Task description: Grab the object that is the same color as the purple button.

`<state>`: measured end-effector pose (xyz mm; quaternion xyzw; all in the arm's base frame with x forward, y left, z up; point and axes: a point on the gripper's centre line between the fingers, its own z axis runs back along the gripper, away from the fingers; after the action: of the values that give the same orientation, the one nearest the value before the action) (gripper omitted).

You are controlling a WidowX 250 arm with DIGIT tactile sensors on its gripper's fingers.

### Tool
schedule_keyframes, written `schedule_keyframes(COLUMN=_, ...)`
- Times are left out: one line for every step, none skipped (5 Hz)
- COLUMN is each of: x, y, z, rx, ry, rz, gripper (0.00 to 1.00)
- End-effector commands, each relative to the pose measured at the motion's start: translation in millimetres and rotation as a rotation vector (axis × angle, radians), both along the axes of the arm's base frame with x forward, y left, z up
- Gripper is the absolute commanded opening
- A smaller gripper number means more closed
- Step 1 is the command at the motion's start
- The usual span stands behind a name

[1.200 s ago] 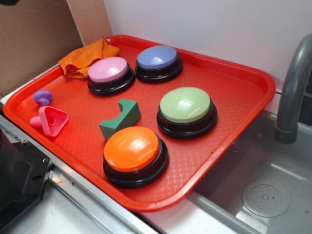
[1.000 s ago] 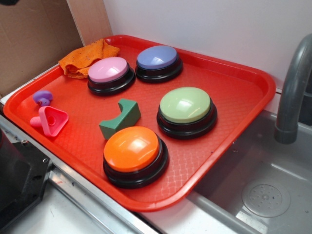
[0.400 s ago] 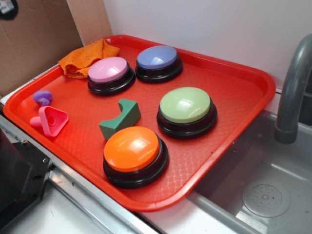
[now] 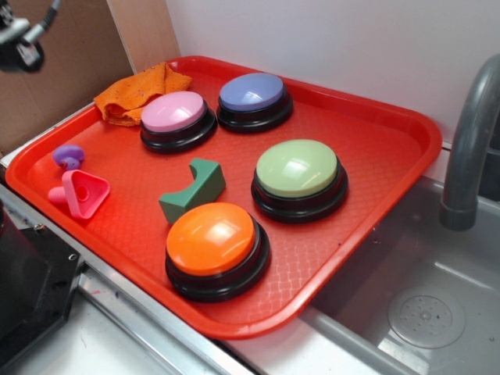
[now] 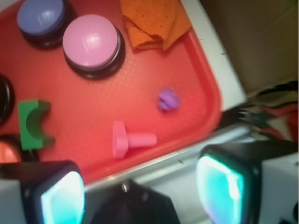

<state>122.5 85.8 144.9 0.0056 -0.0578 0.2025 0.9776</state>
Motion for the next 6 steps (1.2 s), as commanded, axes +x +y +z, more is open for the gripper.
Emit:
schedule_keyframes(x=18.4, y=35.5, z=-56.6, rx=0.040, ry=-0.084, rz=0.076, gripper=1.00)
schedule_keyframes(x=27.9, y=40.6, z=-79.4, rx=0.064, ry=-0.082, rz=0.083, gripper=1.00)
schedule_keyframes(x=34.7, y=45.3, z=-94.4, rx=0.094, ry=-0.065, rz=0.086, gripper=1.00)
schedule_keyframes(x=40.4, y=46.3, z=-108.1, rx=0.104, ry=-0.051, rz=0.081, gripper=1.00)
schedule_keyframes(x=40.9, y=43.5, z=-120.1, rx=0.122, ry=-0.032, rz=0.095, gripper=1.00)
schedule_keyframes(x=39.2, y=42.5, z=-127.9, rx=0.103, ry=-0.010, rz=0.087, gripper=0.59)
